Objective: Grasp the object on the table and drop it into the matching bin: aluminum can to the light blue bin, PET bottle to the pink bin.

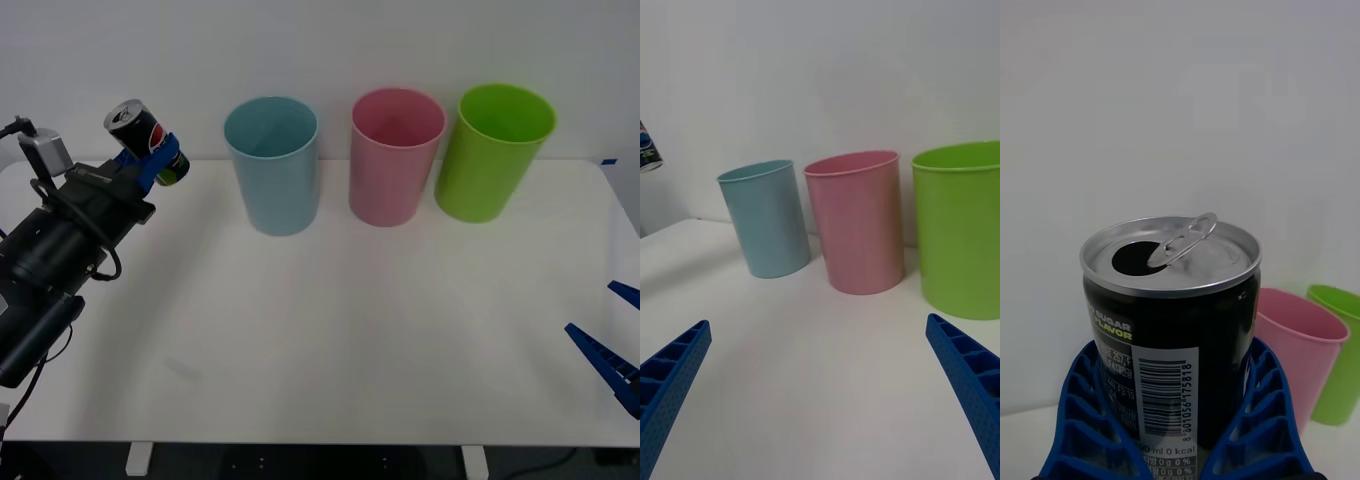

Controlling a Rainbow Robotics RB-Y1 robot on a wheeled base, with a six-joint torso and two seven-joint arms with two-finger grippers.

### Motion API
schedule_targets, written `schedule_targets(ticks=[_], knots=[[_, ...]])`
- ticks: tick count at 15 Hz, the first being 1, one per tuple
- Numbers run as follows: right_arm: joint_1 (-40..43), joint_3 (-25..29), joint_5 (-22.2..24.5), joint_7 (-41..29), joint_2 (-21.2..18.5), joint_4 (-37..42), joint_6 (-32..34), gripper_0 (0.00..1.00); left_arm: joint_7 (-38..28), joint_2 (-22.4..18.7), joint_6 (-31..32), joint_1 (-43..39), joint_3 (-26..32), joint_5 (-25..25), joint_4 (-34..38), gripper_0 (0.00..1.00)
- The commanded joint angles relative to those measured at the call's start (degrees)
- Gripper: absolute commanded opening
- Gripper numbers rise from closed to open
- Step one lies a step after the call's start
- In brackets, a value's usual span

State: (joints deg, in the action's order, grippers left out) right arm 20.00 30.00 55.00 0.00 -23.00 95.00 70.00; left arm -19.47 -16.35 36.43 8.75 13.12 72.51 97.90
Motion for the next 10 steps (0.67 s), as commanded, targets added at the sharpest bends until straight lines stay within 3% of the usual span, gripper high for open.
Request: schedule_targets(ticks=[1,10], knots=[[0.0,0.0,0.0,0.0,0.0,0.0,0.0,1.00,-0.2,0.0,2.1,7.7,0.4,2.5,-7.0,0.00],[0.0,0.0,0.0,0.0,0.0,0.0,0.0,1.00,0.3,0.0,5.4,29.2,0.7,10.3,-30.8,0.00]])
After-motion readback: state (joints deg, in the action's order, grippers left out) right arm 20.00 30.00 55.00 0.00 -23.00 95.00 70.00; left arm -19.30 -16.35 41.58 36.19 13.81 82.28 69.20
